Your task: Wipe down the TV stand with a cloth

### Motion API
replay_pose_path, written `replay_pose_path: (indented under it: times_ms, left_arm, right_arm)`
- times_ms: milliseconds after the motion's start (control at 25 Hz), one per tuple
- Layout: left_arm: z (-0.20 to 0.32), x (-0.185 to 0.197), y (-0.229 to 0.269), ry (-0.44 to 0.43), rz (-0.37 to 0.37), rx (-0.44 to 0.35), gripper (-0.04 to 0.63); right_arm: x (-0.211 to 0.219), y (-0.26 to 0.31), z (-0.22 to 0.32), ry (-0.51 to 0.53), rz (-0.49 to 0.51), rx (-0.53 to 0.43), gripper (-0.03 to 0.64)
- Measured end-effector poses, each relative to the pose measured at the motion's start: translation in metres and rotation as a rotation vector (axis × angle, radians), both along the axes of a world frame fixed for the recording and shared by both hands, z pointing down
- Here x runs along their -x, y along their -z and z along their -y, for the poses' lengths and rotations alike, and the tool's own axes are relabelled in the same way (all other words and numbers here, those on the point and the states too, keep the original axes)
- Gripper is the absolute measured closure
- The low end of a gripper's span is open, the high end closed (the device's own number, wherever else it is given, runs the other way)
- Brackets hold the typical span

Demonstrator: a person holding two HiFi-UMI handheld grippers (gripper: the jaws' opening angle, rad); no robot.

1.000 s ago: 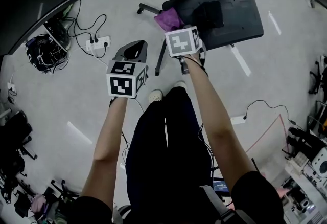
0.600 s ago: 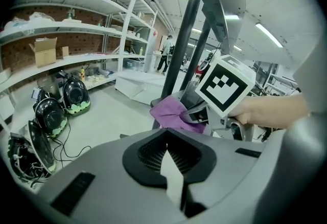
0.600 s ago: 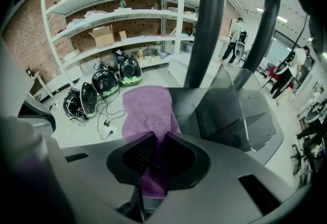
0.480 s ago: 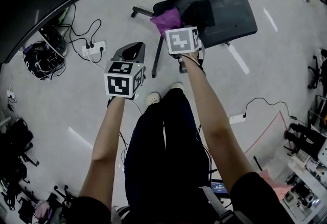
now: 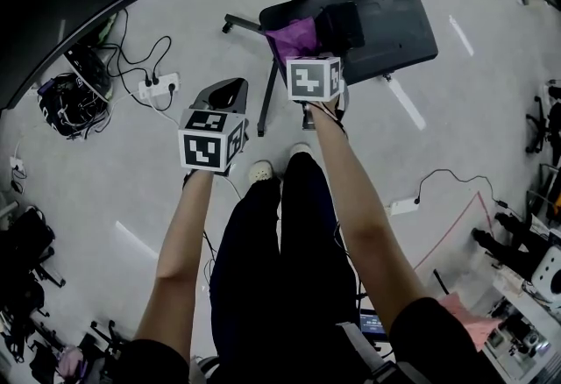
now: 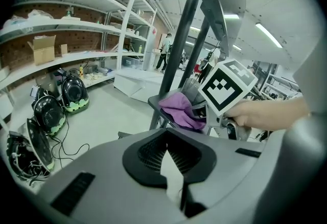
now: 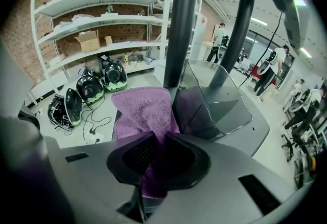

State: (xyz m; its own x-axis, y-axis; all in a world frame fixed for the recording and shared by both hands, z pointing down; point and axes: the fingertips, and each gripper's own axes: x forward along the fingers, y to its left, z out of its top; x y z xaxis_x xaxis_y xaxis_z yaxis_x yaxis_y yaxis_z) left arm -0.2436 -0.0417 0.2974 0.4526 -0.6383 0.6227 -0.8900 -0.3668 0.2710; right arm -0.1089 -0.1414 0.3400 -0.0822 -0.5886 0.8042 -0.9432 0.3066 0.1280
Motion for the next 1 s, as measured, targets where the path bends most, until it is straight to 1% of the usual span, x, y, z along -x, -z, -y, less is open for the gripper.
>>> replay_pose_path:
  times_ms: [160, 360, 440, 560, 640, 760, 920, 1000]
  left_arm:
    - [-0.004, -0.004, -0.004, -0.010, 0.004, 0.008, 0.588]
    - [-0.008, -0.013, -0.014, -0.012, 0.020, 0.027, 0.588]
    - [-0.010, -0.023, -0.019, -0.016, 0.012, 0.040, 0.588]
    - [-0.011, -0.049, -0.018, -0.039, 0.003, 0.040, 0.588]
    - [-0.009, -0.067, -0.014, -0.051, 0.007, 0.032, 0.588]
    - [-0.004, -0.101, -0.004, -0.059, 0.008, 0.027, 0.588]
    - [0.005, -0.152, 0.016, -0.066, -0.021, 0.003, 0.588]
    - [0.011, -0.175, 0.022, -0.080, -0.026, -0.008, 0.588]
  right_arm:
    - [-0.003, 0.002, -0.003, -0.039, 0.017, -0.020, 0.540]
    - [-0.008, 0.005, -0.019, -0.057, 0.111, -0.020, 0.540]
    - [-0.011, 0.006, -0.027, -0.025, 0.157, -0.012, 0.540]
    - [-0.025, 0.012, -0.039, 0.053, 0.193, -0.010, 0.540]
    - [-0.038, 0.022, -0.045, 0.083, 0.210, -0.015, 0.540]
    - [-0.063, 0.041, -0.055, 0.103, 0.244, -0.020, 0.540]
    - [-0.098, 0.065, -0.062, 0.124, 0.283, -0.036, 0.540]
    - [-0.118, 0.072, -0.061, 0.117, 0.304, -0.046, 0.540]
